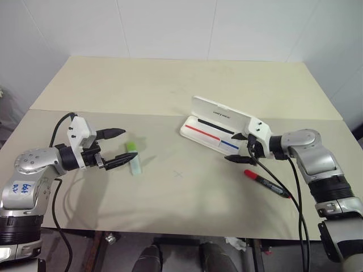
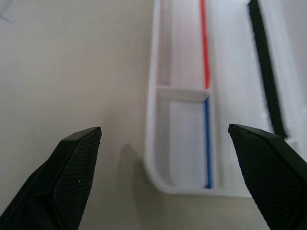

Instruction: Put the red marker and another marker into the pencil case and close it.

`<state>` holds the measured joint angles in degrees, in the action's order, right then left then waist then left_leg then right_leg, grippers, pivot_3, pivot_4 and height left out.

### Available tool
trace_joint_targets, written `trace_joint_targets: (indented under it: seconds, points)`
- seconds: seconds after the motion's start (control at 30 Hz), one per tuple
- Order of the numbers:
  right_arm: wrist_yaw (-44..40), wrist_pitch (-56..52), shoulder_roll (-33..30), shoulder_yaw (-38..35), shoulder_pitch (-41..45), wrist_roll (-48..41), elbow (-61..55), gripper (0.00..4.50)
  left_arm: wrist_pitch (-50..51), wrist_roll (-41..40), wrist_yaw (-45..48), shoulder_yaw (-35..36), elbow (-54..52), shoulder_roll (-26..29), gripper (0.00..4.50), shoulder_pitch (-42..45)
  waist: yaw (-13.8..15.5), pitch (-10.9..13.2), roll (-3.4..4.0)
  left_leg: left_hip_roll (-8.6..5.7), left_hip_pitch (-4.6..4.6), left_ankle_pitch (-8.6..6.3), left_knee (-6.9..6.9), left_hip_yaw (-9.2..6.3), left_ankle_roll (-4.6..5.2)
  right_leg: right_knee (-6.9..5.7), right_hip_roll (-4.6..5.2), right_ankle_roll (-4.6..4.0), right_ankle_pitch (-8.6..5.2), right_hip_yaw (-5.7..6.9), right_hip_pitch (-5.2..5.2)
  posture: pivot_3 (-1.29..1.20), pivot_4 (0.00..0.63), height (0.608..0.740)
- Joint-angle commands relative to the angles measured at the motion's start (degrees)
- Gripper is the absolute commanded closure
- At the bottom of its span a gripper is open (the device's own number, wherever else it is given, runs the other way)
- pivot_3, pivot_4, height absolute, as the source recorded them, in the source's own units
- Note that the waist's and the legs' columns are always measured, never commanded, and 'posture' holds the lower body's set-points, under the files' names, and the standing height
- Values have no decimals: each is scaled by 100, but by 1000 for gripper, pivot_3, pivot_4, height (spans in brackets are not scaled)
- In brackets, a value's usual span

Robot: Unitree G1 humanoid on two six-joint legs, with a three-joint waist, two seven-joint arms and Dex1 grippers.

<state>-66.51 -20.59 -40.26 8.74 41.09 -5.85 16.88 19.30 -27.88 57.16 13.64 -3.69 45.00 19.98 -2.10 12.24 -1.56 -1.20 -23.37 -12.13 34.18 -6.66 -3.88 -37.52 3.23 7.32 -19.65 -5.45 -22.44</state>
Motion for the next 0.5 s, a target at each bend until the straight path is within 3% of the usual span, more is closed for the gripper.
trace_joint_targets:
  seconds: [0.03,0.5]
  points:
    - [-217,-181,-177,-154,-106,-238,-491,0,-53,-82,18,115,-28,45,46,130,-1,0,0,0,0,0,0,0,0,-1,0,0,0,0,0,0,150,740]
    - [-35,-129,156,212,-105,-20,-346,0,16,-112,7,113,-88,40,46,95,-1,0,0,1,1,0,1,0,0,-1,-1,0,0,0,0,0,150,740]
